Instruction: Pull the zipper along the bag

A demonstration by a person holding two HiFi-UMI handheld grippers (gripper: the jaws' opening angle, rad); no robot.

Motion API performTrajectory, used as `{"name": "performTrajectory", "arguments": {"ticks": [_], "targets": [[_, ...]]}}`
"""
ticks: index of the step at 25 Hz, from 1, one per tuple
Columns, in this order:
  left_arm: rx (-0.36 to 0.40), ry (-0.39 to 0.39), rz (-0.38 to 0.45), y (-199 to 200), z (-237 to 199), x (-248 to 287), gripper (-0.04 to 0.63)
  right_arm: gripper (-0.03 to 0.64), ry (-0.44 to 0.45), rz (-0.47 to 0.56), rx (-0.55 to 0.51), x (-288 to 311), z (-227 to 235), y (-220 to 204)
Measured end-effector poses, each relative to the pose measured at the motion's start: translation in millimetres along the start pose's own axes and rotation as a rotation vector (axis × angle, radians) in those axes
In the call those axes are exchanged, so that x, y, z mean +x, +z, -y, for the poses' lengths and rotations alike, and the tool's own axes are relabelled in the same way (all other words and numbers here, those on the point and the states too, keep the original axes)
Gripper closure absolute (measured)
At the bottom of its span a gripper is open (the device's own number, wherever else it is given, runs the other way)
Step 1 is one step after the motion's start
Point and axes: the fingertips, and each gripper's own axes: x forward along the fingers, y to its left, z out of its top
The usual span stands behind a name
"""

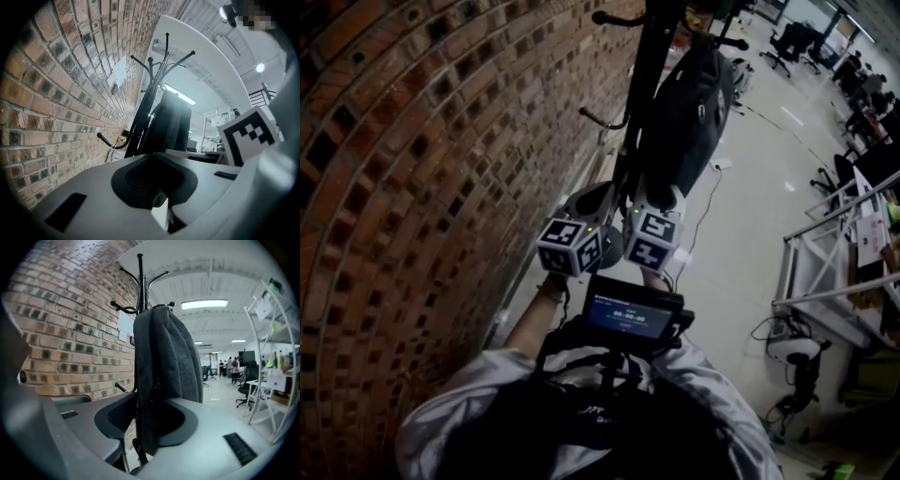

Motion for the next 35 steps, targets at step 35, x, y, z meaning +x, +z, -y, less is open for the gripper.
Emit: {"name": "performTrajectory", "arguments": {"ticks": [35], "targets": [[0.008,0.005,-0.011,-0.5,-19.0,-17.1,0.588,0.609,0.405,0.062,0.382,-2.7,4.7,1.4]]}}
